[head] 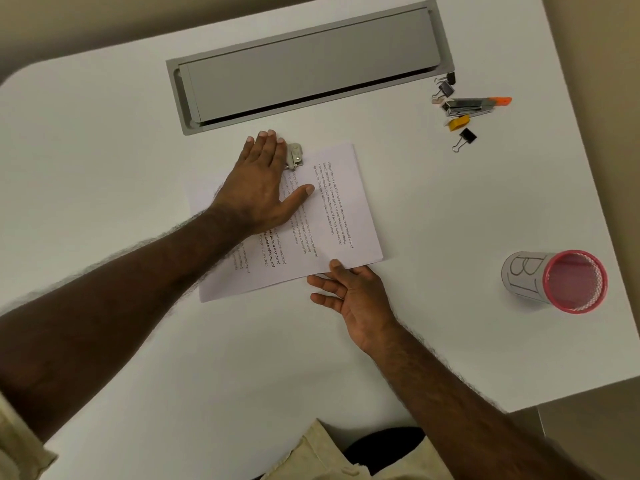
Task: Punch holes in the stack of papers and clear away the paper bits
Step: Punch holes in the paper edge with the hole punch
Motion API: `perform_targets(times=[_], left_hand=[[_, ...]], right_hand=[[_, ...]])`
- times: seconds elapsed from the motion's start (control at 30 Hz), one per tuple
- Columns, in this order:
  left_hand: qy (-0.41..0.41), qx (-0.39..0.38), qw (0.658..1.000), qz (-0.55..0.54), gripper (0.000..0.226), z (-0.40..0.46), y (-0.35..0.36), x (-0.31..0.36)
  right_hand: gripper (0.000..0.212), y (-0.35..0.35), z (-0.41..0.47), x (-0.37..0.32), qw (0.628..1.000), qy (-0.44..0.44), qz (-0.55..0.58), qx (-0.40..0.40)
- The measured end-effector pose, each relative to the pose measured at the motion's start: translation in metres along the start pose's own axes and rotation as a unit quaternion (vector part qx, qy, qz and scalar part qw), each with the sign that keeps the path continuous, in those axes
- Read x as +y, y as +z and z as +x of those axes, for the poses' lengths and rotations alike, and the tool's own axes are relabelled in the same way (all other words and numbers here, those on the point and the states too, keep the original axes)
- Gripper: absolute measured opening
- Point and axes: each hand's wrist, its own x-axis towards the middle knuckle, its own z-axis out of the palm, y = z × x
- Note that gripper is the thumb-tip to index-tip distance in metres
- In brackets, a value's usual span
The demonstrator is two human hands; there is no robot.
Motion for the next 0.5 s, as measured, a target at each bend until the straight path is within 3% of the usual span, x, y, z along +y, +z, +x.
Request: perform_targets(times=[0.3,0.5], left_hand=[[-0.013,0.011,0.998,0.055,0.072,-0.007,-0.014,0.007],[-0.014,0.024,0.996,0.087,0.074,-0.008,-0.019,0.004]], right_hand=[[0.039,0.001,-0.002,0.001,1.0,-0.005,0.001,-0.003],[0.035,-0.001,-0.003,0.001,1.0,-0.005,0.002,-0.007]])
